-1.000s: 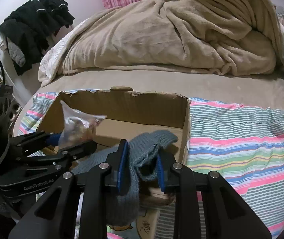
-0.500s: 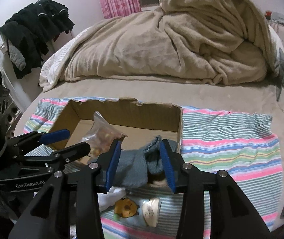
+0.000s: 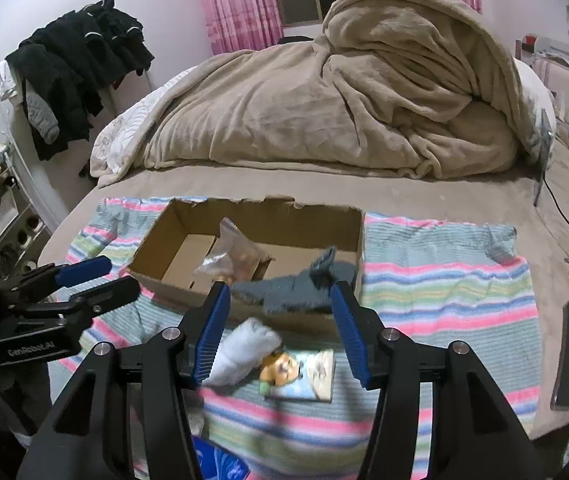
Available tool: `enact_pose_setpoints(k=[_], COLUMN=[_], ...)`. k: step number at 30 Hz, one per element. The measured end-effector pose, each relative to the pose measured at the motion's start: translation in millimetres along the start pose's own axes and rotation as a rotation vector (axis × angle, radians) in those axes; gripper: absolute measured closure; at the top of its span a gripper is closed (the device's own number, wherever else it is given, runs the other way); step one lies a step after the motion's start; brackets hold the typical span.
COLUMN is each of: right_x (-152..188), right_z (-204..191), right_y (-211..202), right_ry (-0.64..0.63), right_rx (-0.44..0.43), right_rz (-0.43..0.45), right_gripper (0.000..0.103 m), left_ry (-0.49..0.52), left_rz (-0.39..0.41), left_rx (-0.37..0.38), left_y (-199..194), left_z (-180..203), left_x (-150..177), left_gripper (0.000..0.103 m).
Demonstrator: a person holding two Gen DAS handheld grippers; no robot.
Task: Organize objects
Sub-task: 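Open both tools to release the bag and socks in the box, then grasp the grey socks with the left tool while the right tool grasps the white towel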
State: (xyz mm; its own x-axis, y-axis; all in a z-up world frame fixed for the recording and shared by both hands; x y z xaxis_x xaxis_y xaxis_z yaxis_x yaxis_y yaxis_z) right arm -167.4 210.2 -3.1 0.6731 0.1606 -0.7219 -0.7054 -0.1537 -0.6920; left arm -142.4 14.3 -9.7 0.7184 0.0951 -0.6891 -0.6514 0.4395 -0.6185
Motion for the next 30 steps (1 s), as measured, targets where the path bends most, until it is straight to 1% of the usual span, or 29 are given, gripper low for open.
enact_pose_setpoints(k=[1,4,14,23,30], right_x=[2.0,10.1,39.0,63.9,73.5], right_z=[-0.5,-1.6,-11.7,-17.5,-18.7], right_y=[-3.1,-10.3,-12.0,1.3,11.5], right_ry=[0.0,0.009,0.008,0.01,0.01], right_rx=[0.001,0.003,-0.005,-0.018,-0.032], right_rz=[-0.001,-0.01,-0.063,-0.125,-0.154], right_gripper=[0.047,0.046,0.046,0.046,0.046], left_ry=[0.0,-0.006,-0.042,-0.045,-0.048], left_rz=[0.002,0.0,-0.06,-0.132,-0.188], left_rx=[0.001,0.009,0.014,0.014,0.012], left_y=[-2.6,-11.7,-16.2,7.3,33.3], left_z=[0.6,0.4,-10.6,-14.5,-16.0], left_x=[2.9,15.3,57.5,84.2,99.7], left_gripper=[0.032,0.026,0.026,0.026,0.026])
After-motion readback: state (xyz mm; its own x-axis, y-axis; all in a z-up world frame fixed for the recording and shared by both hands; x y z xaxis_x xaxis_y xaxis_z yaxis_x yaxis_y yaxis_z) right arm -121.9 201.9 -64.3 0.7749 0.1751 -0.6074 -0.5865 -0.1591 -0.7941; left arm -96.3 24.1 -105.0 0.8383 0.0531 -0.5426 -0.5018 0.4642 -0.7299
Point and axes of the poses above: each gripper's, at about its wrist camera, not at the fingertips, and y roughly the way its jaws point, z to its right, x to its underside, the point moved 3 cm from there along y, roughly the way its jaws point, and after that the axes turned 15 degrees about x, right-handed, at the moved point
